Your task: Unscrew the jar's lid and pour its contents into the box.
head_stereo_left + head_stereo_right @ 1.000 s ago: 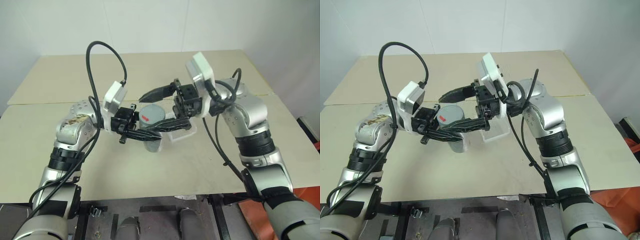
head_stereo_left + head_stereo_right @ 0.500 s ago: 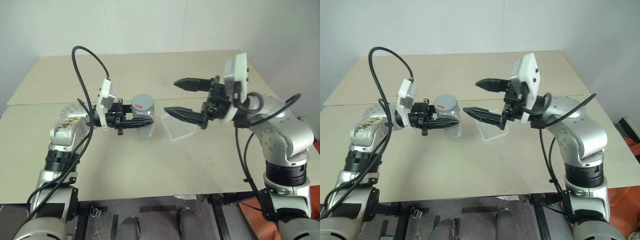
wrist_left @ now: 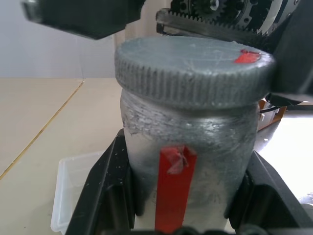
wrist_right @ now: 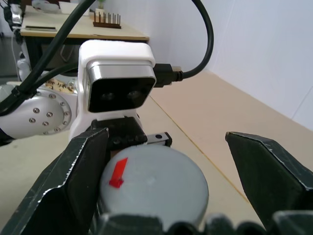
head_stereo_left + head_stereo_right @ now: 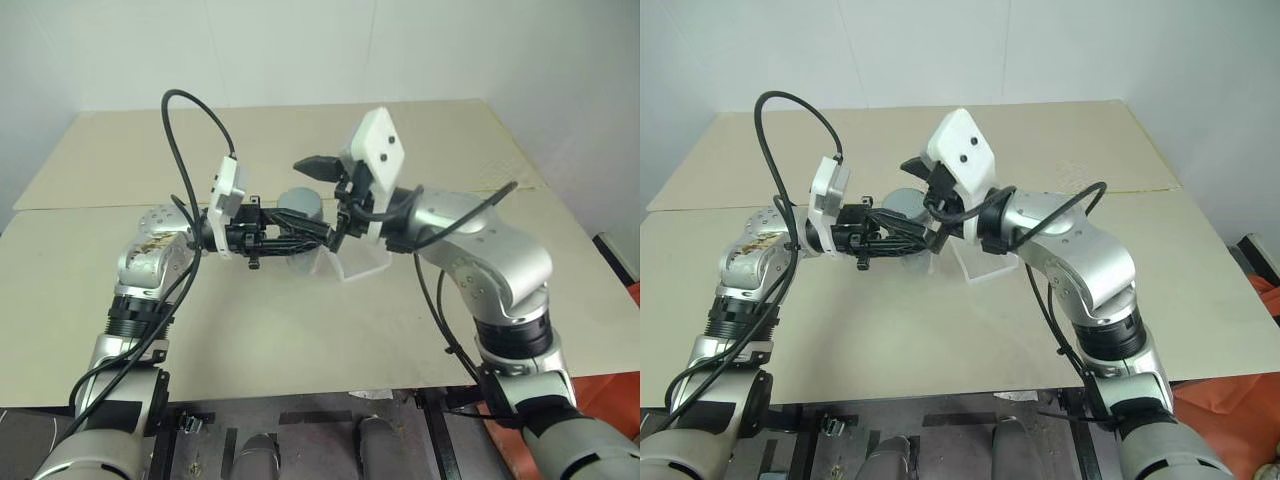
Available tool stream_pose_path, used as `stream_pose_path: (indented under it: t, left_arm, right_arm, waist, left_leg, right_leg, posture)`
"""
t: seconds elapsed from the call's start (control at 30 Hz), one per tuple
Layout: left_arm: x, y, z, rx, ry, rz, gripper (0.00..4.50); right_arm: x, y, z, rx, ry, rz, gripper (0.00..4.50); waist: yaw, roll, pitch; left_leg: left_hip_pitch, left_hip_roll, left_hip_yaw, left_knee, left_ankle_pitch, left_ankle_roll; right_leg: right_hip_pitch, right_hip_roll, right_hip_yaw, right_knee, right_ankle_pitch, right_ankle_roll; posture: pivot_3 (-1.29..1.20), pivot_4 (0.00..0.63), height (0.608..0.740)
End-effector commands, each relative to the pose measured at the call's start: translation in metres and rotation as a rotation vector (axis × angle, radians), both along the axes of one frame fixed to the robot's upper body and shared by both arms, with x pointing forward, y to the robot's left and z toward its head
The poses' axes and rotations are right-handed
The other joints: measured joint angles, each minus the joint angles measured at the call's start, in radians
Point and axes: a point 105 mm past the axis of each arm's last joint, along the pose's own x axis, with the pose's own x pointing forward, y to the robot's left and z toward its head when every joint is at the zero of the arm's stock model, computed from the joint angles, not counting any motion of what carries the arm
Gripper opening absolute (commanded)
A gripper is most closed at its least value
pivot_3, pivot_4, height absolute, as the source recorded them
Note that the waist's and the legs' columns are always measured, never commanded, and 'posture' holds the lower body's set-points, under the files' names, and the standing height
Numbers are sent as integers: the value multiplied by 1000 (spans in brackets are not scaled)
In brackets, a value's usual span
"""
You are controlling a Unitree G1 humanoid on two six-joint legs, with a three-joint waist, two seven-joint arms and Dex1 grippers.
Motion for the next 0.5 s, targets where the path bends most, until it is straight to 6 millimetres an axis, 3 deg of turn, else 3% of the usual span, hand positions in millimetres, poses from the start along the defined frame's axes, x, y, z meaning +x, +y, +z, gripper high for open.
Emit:
stream_pose_path:
  t: [0.03,0.23,0.5]
  left_arm:
    - [-6,0,12,-9,-56,-25,1907]
    - [-8,9,12,-1,-55,-2,1907]
    - [-16,24,17,-4,-41,14,1907]
  right_arm:
    - [1,2,10,4,-46,-2,4420]
    - [6,-5,6,-2,-32,-15,4420]
    - [15,-34,12,31,-33,-73,4420]
  waist:
    - [0,0,0]
    - [0,0,0]
    - [0,0,0]
  left_leg:
    - [0,0,0,0,0,0]
    - [0,0,0,0,0,0]
    - [0,0,0,0,0,0]
  right_leg:
    - [0,0,0,0,0,0]
    - [0,0,0,0,0,0]
    - [0,0,0,0,0,0]
  posture:
    - [0,150,740]
    - [0,150,740]
    - [0,150,740]
